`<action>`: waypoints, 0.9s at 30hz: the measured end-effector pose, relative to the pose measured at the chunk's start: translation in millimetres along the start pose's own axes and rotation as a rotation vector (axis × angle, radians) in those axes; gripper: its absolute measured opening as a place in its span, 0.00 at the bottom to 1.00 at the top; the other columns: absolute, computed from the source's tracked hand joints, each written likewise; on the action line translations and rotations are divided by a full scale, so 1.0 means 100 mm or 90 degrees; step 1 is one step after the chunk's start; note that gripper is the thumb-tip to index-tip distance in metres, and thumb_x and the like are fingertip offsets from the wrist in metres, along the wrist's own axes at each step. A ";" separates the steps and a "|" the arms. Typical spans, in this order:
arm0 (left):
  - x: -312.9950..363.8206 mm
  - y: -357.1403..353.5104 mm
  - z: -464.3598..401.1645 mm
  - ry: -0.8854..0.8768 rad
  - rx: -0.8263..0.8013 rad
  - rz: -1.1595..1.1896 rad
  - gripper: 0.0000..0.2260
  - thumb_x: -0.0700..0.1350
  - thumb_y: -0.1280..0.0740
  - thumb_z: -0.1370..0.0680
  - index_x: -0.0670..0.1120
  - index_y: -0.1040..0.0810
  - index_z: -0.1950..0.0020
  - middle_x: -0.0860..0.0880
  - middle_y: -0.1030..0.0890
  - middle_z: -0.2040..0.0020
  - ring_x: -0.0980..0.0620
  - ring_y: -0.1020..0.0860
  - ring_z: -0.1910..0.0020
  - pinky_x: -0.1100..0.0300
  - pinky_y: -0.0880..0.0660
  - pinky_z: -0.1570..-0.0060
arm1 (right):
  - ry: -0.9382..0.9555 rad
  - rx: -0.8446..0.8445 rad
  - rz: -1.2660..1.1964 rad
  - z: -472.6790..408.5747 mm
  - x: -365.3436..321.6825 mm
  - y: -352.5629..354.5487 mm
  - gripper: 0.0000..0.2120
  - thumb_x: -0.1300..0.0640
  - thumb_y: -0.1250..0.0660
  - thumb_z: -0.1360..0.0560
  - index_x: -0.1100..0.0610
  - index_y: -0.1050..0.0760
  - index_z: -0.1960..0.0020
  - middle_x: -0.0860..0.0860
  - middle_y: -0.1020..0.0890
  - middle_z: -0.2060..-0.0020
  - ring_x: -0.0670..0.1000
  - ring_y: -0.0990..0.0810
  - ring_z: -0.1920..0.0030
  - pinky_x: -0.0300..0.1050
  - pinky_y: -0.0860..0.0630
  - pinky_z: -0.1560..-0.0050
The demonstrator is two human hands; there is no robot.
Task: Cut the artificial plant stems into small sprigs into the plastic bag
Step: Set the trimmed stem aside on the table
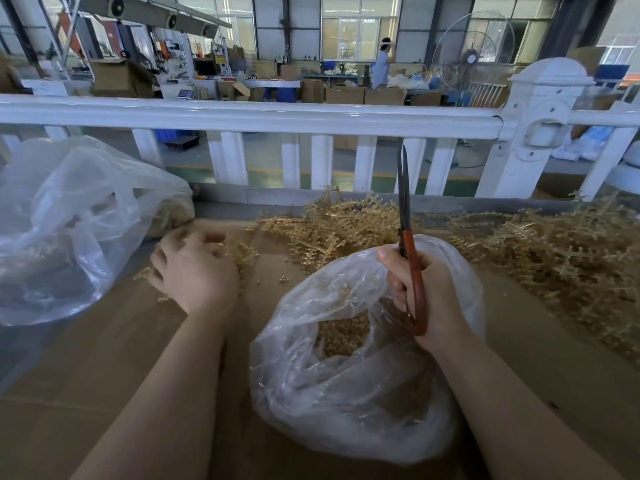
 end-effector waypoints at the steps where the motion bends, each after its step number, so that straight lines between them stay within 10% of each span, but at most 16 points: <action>1: 0.09 0.04 0.03 -0.061 0.030 -0.034 0.15 0.34 0.35 0.28 0.49 0.17 0.47 0.44 0.27 0.31 0.38 0.34 0.30 0.42 0.43 0.31 | -0.003 0.004 0.005 0.00 0.00 0.00 0.05 0.55 0.26 0.25 0.55 0.18 0.57 0.49 0.29 0.72 0.46 0.35 0.75 0.35 0.38 0.79; 4: 0.43 0.05 0.18 -0.322 0.035 0.032 0.16 0.29 0.35 0.30 0.43 0.17 0.48 0.41 0.21 0.39 0.37 0.26 0.39 0.44 0.33 0.40 | -0.002 0.014 0.029 0.00 0.02 -0.01 0.11 0.55 0.26 0.25 0.48 0.18 0.65 0.48 0.28 0.73 0.45 0.33 0.77 0.34 0.36 0.79; 7: 0.65 -0.18 0.39 -0.435 -0.199 0.092 0.17 0.33 0.34 0.23 0.48 0.21 0.38 0.49 0.21 0.38 0.49 0.22 0.43 0.55 0.25 0.42 | 0.014 0.030 0.088 0.01 0.01 -0.01 0.07 0.55 0.26 0.24 0.54 0.18 0.61 0.47 0.27 0.74 0.43 0.31 0.77 0.32 0.34 0.77; 13: 0.57 -0.81 0.79 -0.456 -0.587 -0.176 0.25 0.49 0.46 0.15 0.62 0.50 0.20 0.50 0.51 0.18 0.47 0.49 0.20 0.42 0.49 0.25 | 0.055 0.058 0.240 0.03 0.02 -0.04 0.08 0.52 0.26 0.25 0.55 0.17 0.59 0.46 0.19 0.73 0.41 0.21 0.71 0.29 0.29 0.69; 22: 0.60 -0.66 0.65 -0.393 -0.387 -0.064 0.11 0.49 0.35 0.20 0.50 0.18 0.41 0.51 0.17 0.44 0.50 0.20 0.46 0.52 0.27 0.40 | 0.042 0.045 0.275 0.06 0.02 -0.08 0.10 0.50 0.25 0.26 0.57 0.17 0.57 0.56 0.16 0.66 0.43 0.20 0.70 0.30 0.26 0.69; 27: 0.55 -0.43 0.51 -0.259 -0.268 0.086 0.05 0.43 0.28 0.25 0.54 0.17 0.57 0.58 0.16 0.60 0.59 0.21 0.61 0.62 0.24 0.57 | 0.034 0.048 0.266 0.06 0.01 -0.08 0.13 0.49 0.25 0.27 0.59 0.18 0.59 0.51 0.19 0.72 0.42 0.22 0.71 0.31 0.27 0.70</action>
Point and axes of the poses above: each hand's wrist, its own z-axis away from the middle knuckle, its own y-axis out of the back of the hand, x = y × z, the point moved 6 cm from there along -z, towards the middle knuckle
